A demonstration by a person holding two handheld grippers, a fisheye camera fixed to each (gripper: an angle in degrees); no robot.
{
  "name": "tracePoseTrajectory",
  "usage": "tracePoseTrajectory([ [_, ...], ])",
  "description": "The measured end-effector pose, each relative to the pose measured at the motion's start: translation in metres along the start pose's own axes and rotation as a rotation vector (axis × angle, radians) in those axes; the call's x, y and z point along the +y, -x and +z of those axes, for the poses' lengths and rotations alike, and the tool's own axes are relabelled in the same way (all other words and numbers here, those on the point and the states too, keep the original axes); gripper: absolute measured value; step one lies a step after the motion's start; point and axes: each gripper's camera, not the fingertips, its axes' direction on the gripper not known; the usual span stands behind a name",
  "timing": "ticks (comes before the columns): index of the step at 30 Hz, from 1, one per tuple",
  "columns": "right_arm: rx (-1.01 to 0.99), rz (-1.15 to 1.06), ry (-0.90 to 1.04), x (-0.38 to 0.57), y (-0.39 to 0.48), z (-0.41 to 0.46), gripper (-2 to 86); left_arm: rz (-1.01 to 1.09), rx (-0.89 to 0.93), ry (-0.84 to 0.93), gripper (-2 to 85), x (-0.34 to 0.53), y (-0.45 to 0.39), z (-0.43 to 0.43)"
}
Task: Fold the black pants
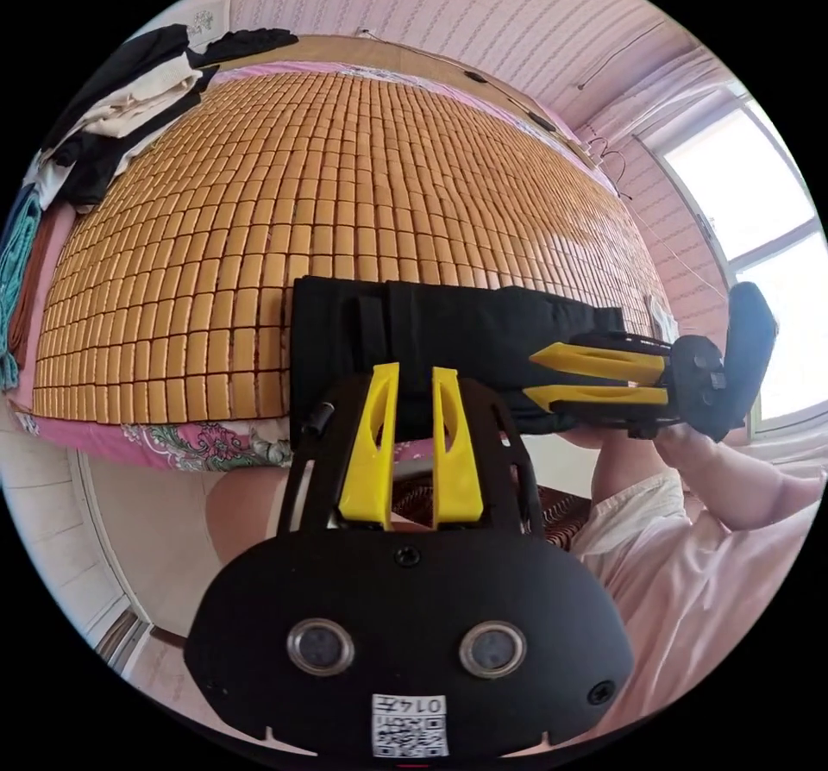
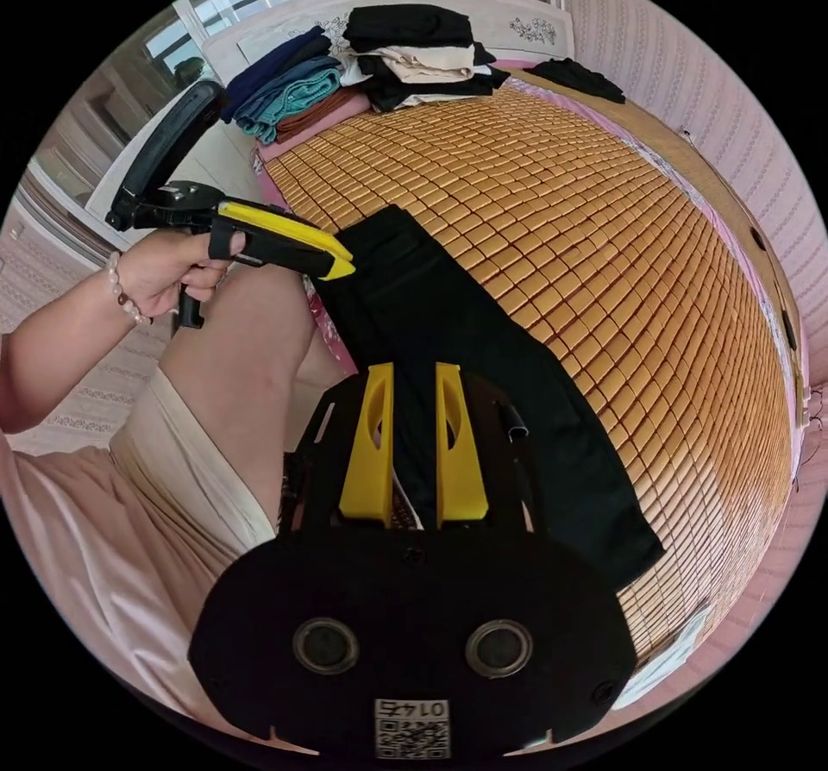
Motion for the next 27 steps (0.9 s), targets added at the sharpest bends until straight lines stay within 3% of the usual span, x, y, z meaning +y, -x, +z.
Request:
tracePoseTrajectory([
  [2,-0.012,-0.001,0.009,-0.015,0.004,0.007,8.4,0.012,-0.052,0.088,6.1,-0.005,-0.003,0.025],
  [6,-0.029,-0.003,0.011,-0.042,0.01,0.008,8.5,0.047,-0.024,0.04,0.4,0.003,-0.006,0.005],
  [11,-0.012,-0.046,-0.042,-0.069,0.014,-0.01,8.6,0.072,-0.016,-0.062,-0.9,0.034,-0.012,-0.042],
  [14,0.003,-0.065,-0.058,-0.094,0.014,-0.01,8.6,0.06,-0.07,-0.038,-0.9,0.039,-0.005,-0.029],
  [17,-0.008,-0.089,-0.007,-0.127,0.014,0.006,9.5,0.04,-0.061,0.056,-0.9,0.035,0.001,-0.008],
  [23,-0.002,-0.16,0.095,-0.197,0.023,0.049,10.6,0.047,-0.066,0.08,-0.8,0.034,0.0,-0.007],
  [27,-0.019,-0.167,0.175,-0.226,0.022,0.074,5.5,0.057,-0.063,0.068,-0.8,0.035,-0.002,-0.012],
])
